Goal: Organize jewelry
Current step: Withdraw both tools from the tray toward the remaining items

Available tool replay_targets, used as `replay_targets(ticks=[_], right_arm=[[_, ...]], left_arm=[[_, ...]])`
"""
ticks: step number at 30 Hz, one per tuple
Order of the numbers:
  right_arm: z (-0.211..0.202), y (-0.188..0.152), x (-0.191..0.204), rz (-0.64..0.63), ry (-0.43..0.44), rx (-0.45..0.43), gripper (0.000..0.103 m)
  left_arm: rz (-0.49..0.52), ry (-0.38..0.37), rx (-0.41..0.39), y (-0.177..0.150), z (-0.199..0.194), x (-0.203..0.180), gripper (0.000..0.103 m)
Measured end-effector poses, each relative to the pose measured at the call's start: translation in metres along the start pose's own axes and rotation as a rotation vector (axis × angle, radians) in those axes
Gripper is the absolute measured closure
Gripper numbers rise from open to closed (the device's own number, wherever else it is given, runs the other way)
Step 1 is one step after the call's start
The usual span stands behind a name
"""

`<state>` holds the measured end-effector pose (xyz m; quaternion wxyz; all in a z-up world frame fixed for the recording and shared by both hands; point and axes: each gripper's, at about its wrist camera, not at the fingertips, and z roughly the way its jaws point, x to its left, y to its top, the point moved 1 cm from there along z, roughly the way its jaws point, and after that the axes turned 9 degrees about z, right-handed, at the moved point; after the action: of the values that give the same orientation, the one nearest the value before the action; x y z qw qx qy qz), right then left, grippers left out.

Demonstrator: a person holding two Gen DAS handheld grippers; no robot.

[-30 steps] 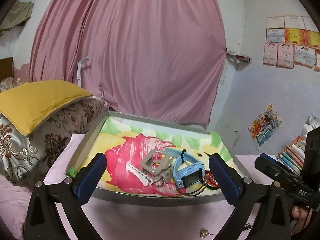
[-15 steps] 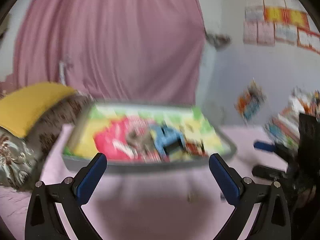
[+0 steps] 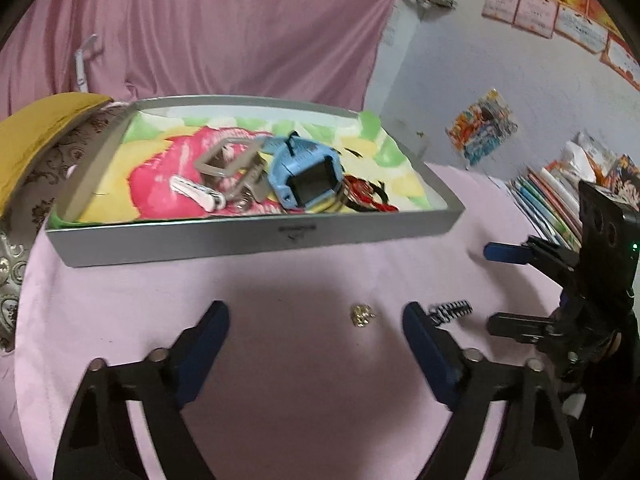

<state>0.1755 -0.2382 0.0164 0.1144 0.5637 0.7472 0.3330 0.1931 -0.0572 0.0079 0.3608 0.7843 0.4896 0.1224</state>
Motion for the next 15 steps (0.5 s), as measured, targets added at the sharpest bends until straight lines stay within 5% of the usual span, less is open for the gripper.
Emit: replay_targets(ticks=[15], right_arm=[[0.009,0.000,0.015,-0.083,0.043,0.063,0.066]], left_arm=[[0.094,-0.074,0.066,0.005,0.015,-0.021,0.069]])
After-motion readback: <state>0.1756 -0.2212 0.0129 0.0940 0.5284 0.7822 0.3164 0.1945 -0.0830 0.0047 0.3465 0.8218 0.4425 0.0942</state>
